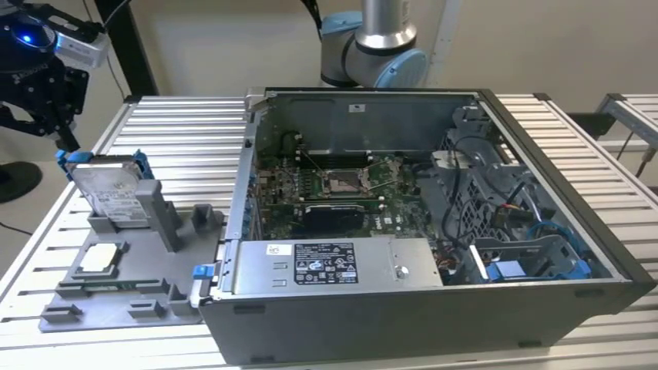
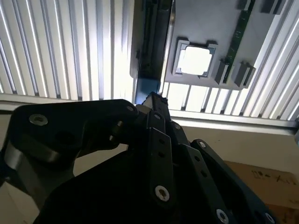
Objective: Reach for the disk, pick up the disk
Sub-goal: 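Pick up the disk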
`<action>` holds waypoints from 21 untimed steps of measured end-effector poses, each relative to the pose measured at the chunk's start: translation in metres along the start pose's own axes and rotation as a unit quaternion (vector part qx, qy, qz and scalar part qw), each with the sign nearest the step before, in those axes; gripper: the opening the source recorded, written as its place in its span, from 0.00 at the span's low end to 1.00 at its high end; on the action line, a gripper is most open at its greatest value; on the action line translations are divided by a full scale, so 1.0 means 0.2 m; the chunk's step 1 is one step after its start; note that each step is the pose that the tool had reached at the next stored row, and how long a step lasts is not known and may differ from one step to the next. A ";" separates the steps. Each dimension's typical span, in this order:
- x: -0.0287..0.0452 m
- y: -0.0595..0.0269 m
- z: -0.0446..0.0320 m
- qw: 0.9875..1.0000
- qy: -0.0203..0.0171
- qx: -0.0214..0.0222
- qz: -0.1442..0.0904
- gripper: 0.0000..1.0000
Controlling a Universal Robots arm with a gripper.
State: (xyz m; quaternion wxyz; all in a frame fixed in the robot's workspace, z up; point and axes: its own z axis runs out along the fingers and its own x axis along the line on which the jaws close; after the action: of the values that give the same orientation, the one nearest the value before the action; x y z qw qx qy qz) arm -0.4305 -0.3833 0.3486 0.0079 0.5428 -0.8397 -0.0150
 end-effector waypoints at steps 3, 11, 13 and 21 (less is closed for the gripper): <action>0.000 0.000 0.003 1.000 0.000 0.002 -0.023 0.00; -0.003 -0.006 0.008 0.998 0.000 0.004 -0.068 0.00; -0.004 -0.009 0.008 0.997 0.000 0.004 -0.078 0.00; -0.008 -0.019 0.010 0.994 0.001 0.004 -0.111 0.00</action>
State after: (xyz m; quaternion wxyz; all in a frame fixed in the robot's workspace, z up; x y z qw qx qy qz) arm -0.4264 -0.3833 0.3465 0.0048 0.6328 -0.7742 -0.0114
